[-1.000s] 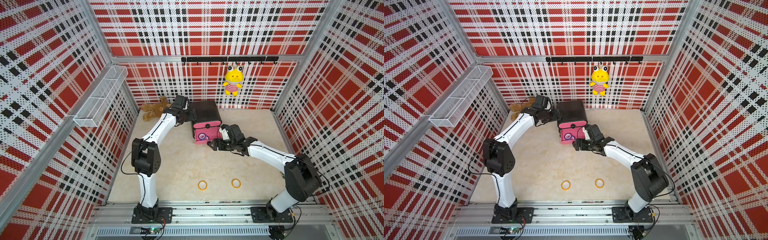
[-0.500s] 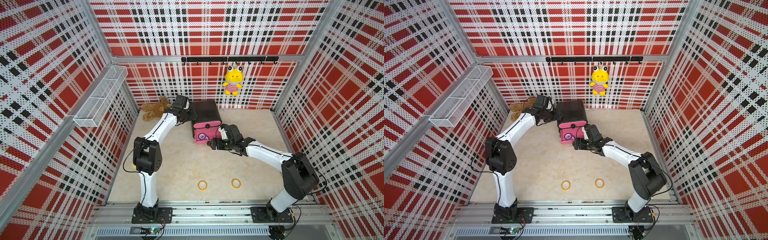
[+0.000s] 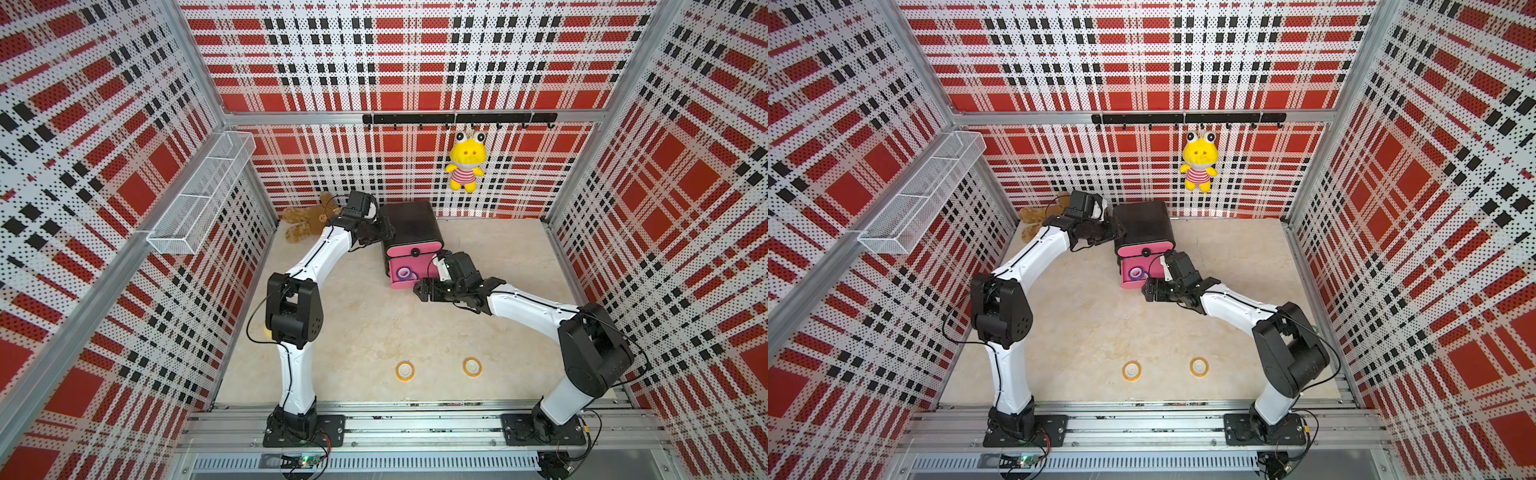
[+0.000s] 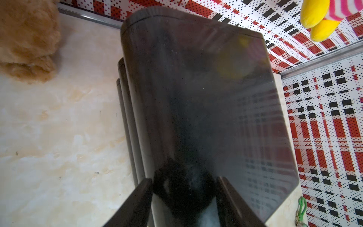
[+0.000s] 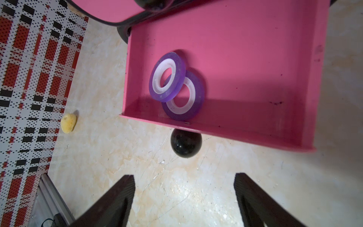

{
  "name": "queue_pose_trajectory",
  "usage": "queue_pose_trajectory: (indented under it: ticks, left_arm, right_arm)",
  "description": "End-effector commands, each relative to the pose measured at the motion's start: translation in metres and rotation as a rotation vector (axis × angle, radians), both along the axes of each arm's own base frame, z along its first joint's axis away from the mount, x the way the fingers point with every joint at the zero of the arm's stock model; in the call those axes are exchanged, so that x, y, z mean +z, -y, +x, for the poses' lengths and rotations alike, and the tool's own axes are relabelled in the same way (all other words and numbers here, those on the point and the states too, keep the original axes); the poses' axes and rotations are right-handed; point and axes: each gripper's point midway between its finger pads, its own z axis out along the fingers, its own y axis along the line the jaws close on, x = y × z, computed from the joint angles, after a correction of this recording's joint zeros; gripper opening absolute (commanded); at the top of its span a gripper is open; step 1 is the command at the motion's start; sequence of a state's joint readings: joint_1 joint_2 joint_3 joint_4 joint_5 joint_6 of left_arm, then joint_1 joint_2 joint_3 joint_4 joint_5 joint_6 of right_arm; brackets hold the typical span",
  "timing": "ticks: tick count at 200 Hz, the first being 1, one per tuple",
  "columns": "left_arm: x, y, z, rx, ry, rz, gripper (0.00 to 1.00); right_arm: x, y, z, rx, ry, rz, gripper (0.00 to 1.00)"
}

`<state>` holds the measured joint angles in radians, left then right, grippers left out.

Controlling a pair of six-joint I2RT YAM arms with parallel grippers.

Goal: Place the transparent tape into the drawer according to color
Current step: Close the drawer in the storage box.

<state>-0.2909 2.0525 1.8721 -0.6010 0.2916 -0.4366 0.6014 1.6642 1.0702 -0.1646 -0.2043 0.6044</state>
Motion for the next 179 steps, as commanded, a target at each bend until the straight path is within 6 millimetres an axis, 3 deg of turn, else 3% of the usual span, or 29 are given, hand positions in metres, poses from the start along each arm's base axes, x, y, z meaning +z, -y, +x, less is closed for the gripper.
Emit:
queue_pose_trajectory:
  ticks: [1, 73, 179]
  left_arm:
    - [-0.043, 0.002, -0.014, -0.026, -0.114, 0.025, 0.58]
    - [-0.044, 0.000, -0.015, -0.027, -0.114, 0.030, 0.57]
    - [-0.045, 0.000, -0.014, -0.031, -0.113, 0.030, 0.57]
  right_arm:
    - [-0.007, -0.003, 0.002, -0.005, 0.005, -0.006, 0.86]
    - [-0.018, -0.017, 0.005, -0.011, -0.002, 0.005, 0.79]
    - [-0.023, -0.030, 0.025, -0.045, 0.002, 0.014, 0.56]
